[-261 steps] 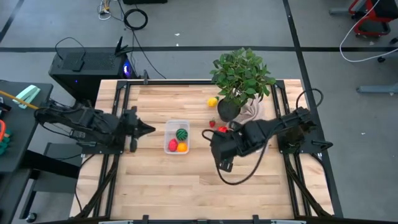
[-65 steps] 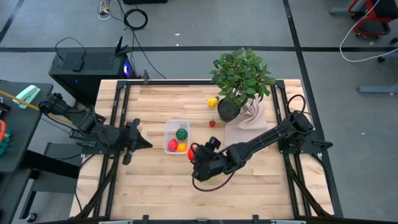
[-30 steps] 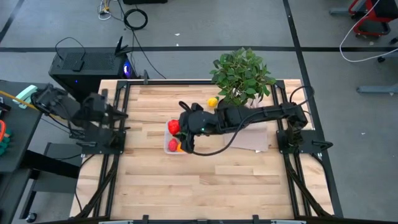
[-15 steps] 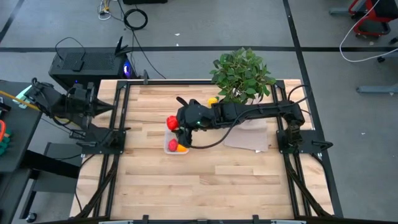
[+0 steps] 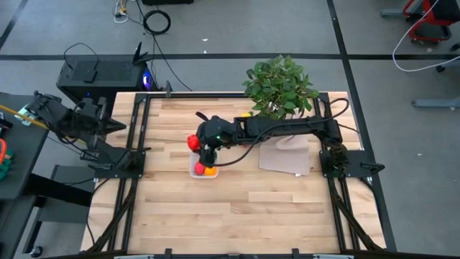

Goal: Pick and placing Produce into tupperware
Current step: Put the red apple into the transparent bin

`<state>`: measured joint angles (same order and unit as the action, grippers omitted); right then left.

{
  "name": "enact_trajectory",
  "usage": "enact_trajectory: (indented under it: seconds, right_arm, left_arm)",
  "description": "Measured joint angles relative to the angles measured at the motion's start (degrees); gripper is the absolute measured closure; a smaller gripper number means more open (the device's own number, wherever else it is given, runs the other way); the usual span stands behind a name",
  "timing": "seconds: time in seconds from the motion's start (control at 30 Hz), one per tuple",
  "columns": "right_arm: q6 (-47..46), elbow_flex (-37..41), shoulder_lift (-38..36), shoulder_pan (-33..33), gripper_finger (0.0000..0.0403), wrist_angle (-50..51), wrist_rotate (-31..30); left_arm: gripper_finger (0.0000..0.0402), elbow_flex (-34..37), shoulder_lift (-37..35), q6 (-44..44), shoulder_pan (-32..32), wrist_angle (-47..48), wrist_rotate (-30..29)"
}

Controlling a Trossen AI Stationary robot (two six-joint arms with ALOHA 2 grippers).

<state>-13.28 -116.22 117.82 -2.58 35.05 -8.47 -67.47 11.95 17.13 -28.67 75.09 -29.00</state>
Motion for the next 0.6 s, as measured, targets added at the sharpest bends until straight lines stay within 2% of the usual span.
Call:
enact_trajectory:
  seconds: [0.3, 0.6]
  right_arm:
    - [-0.1, 0.0, 0.9, 0.3, 0.0121, -1.5, 2.4]
    - [0.0, 0.0, 6.0, 0.3, 0.0121, -0.8, 2.3]
  left_arm:
    - [0.0387, 0.4, -5.4, 0.0, 1.4, 0.3, -0.3]
    - [0.0377, 0.4, -5.3, -1.3, 4.4, 0.3, -0.2]
